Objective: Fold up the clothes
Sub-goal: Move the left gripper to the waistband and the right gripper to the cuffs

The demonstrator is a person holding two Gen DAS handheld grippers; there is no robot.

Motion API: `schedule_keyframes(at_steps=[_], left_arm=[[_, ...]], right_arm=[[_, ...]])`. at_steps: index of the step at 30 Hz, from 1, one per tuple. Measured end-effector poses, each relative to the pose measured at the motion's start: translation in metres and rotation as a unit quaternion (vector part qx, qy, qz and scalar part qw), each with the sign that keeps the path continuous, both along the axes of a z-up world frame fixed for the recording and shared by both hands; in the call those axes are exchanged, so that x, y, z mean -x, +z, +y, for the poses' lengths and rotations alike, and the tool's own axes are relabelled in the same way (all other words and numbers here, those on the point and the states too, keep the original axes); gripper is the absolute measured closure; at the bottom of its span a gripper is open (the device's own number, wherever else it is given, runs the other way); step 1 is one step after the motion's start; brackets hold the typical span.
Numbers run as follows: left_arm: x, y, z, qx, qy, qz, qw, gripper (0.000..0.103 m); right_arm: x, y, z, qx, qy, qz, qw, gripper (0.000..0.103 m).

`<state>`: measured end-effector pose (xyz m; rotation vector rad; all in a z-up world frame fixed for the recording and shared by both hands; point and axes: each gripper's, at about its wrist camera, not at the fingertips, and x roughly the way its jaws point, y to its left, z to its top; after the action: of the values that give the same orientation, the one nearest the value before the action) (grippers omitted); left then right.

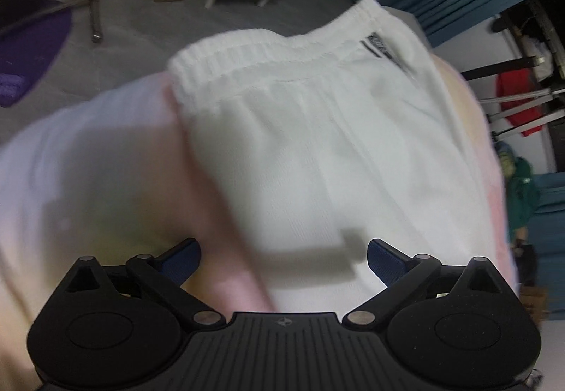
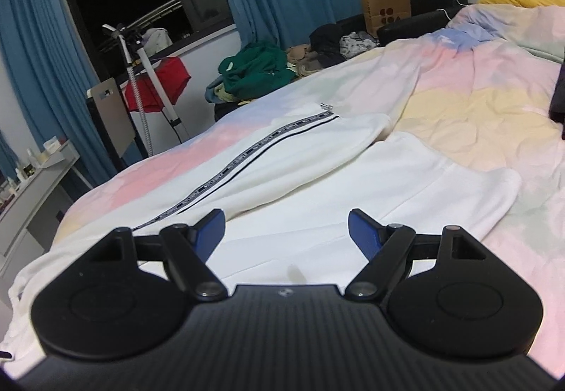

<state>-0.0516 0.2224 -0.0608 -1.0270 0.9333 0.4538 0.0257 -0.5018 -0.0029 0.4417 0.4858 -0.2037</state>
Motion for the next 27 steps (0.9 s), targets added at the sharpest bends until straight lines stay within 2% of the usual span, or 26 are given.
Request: schedule_keyframes(at_steps=[2, 5, 9, 12, 14, 17, 23, 27], left_arm=[[0.001, 0.001, 0.001, 0.008, 0.005, -0.021, 0.9997, 0.001], [0.009, 0.005, 0.006, 0.039, 0.007, -0.073, 0.9966, 0.002], [0.019, 0.014, 0.009, 0.083, -0.002, -0.157, 0.9841, 0.002], [0.022, 0.023, 0.006, 0.083, -0.014, -0.196, 0.9769, 0.002], [0.021, 0.025, 0.001, 0.075, -0.020, -0.191, 0.9786, 0.002], [0.018, 0.020, -0.002, 0.075, -0.014, -0.157, 0.9846, 0.002], [0.017, 0.016, 0.001, 0.089, -0.002, -0.161, 0.9829, 0.002], [0.018, 0.016, 0.000, 0.096, -0.003, -0.167, 0.9813, 0.002]], right_arm=[[-0.001, -0.002, -0.004, -0.010, -0.006, 0.006, 1.000, 0.025], [-0.004, -0.006, -0.012, -0.031, -0.018, 0.018, 0.999, 0.025], [-0.003, -0.010, -0.022, -0.058, -0.036, 0.024, 0.997, 0.025], [-0.001, -0.011, -0.026, -0.065, -0.049, 0.023, 0.996, 0.025], [0.000, -0.011, -0.028, -0.066, -0.057, 0.022, 0.996, 0.025], [0.000, -0.013, -0.031, -0.072, -0.062, 0.025, 0.995, 0.025], [0.003, -0.015, -0.038, -0.090, -0.076, 0.027, 0.993, 0.025], [0.014, -0.019, -0.061, -0.136, -0.111, 0.017, 0.984, 0.025]])
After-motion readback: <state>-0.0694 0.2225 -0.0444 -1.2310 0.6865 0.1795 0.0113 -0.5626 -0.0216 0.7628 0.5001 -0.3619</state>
